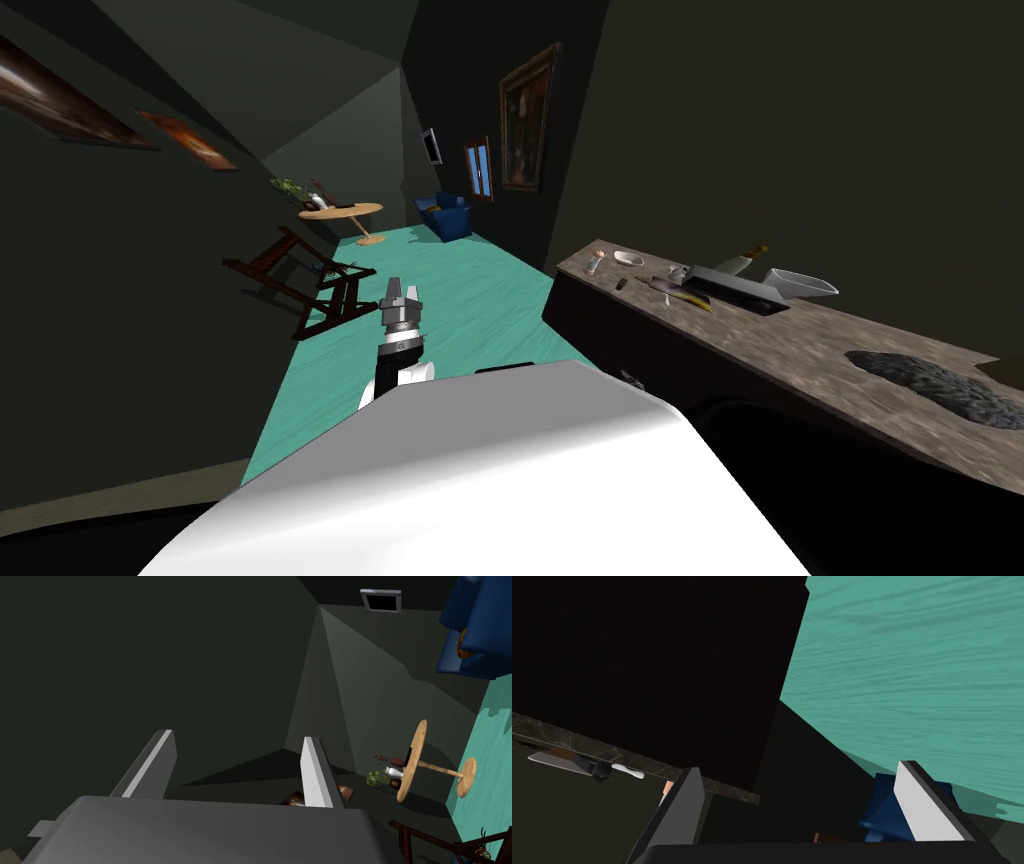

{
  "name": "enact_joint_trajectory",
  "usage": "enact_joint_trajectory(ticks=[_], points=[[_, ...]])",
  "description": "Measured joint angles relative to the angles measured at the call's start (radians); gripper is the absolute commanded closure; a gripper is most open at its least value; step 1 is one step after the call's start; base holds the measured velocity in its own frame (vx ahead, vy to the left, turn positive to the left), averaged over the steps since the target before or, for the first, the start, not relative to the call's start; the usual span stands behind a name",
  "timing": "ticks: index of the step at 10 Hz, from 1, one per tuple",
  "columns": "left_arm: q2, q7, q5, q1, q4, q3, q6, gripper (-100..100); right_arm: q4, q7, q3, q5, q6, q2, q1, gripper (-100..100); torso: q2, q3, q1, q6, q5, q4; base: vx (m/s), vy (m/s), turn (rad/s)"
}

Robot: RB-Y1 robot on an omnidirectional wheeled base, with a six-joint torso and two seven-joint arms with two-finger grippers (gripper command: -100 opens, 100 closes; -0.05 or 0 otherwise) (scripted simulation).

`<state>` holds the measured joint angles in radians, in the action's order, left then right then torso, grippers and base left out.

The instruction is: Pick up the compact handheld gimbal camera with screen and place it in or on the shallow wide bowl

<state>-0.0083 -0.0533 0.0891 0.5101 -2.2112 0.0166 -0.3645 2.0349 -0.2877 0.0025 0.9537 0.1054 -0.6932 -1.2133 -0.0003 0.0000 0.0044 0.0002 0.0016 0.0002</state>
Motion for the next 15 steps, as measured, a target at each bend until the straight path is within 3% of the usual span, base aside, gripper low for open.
enact_joint_trajectory(ticks=[1, 3, 4, 8, 9, 10, 12, 15], points=[[0.0, 0.0, 0.0, 0.0, 0.0, 0.0, 0.0, 0, -0.001, -0.005, 0.01, 0.006, 0.019, -0.016, -0.003, -100, 0.001, 0.001, -0.003, 0.0, -0.001, 0.0, 0.031, 0.05, 0.225], [0.0, 0.0, 0.0, 0.0, 0.0, 0.0, 0.0, 0, -0.027, -0.022, 0.014, 0.048, 0.045, -0.05, -0.047, -100, 0.001, 0.001, -0.003, 0.0, -0.001, 0.0, 0.048, 0.046, 0.236], [0.0, 0.0, 0.0, 0.0, 0.0, 0.0, 0.0, 0, -0.054, -0.034, 0.039, 0.063, 0.076, -0.083, -0.054, -100, -0.001, 0.0, -0.004, -0.001, -0.001, 0.0, 0.054, 0.037, 0.123], [0.0, 0.0, 0.0, 0.0, 0.0, 0.0, 0.0, 0, -0.12, -0.066, 0.067, 0.117, 0.153, -0.204, -0.122, -100, -0.002, -0.001, -0.005, -0.001, -0.001, 0.0, 0.068, 0.028, 0.194], [0.0, 0.0, 0.0, 0.0, 0.0, 0.0, 0.0, 0, -0.141, -0.073, 0.076, 0.134, 0.165, -0.215, -0.125, -100, -0.001, -0.001, -0.005, 0.0, -0.001, 0.0, 0.074, 0.007, 0.259], [0.0, 0.0, 0.0, 0.0, 0.0, 0.0, 0.0, 0, -0.161, -0.09, 0.101, 0.133, 0.196, -0.262, -0.136, -100, -0.002, -0.001, -0.006, -0.001, -0.001, 0.0, 0.061, -0.012, 0.152], [0.0, 0.0, 0.0, 0.0, 0.0, 0.0, 0.0, 0, -0.212, -0.097, 0.114, 0.192, 0.215, -0.286, -0.16, -100, -0.001, -0.001, -0.008, -0.001, -0.002, 0.0, 0.066, -0.033, 0.217], [0.0, 0.0, 0.0, 0.0, 0.0, 0.0, 0.0, 0, -0.248, -0.115, 0.137, 0.228, 0.26, -0.353, -0.203, -100, -0.001, 0.0, -0.009, 0.0, -0.002, 0.0, 0.062, -0.045, 0.233]])
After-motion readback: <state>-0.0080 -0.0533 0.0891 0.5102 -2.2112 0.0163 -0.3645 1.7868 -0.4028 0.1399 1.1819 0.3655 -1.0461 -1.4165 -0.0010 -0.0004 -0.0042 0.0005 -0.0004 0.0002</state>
